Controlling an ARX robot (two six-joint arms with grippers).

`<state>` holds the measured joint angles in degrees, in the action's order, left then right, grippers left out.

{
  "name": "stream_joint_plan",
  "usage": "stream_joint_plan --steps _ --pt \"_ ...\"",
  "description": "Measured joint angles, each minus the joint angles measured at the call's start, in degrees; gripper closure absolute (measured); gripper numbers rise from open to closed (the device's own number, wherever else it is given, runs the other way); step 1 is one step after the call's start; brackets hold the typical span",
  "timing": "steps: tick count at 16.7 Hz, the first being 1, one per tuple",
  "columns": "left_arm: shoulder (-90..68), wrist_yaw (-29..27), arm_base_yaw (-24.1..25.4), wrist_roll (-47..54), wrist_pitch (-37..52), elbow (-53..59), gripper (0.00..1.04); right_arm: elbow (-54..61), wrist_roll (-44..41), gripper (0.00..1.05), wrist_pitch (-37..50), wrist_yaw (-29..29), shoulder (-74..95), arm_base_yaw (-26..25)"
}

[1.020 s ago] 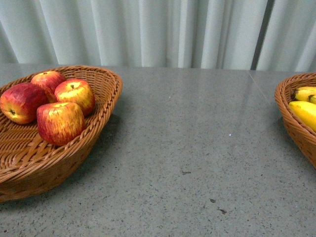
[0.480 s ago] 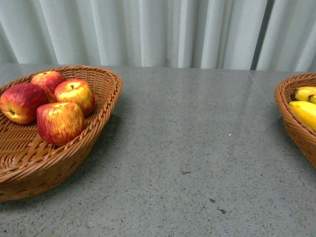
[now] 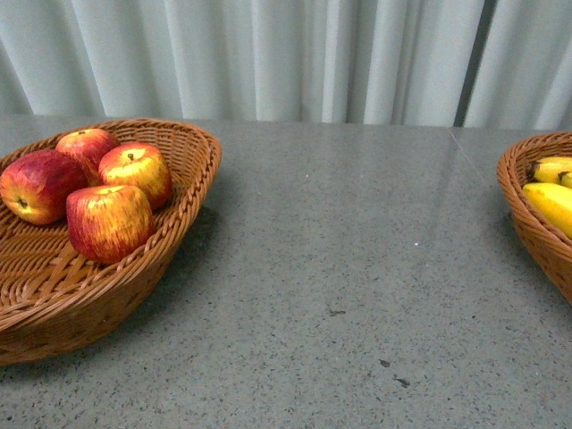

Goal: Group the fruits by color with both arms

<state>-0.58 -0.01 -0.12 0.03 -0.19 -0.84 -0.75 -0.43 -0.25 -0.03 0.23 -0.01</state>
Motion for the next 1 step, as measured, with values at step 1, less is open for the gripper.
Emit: stream_joint_plan --steps 1 --pt "0.0 0.0 0.0 0.0 0.0 0.0 0.07 0.0 0.0 0.07 0.0 0.0 0.0 0.0"
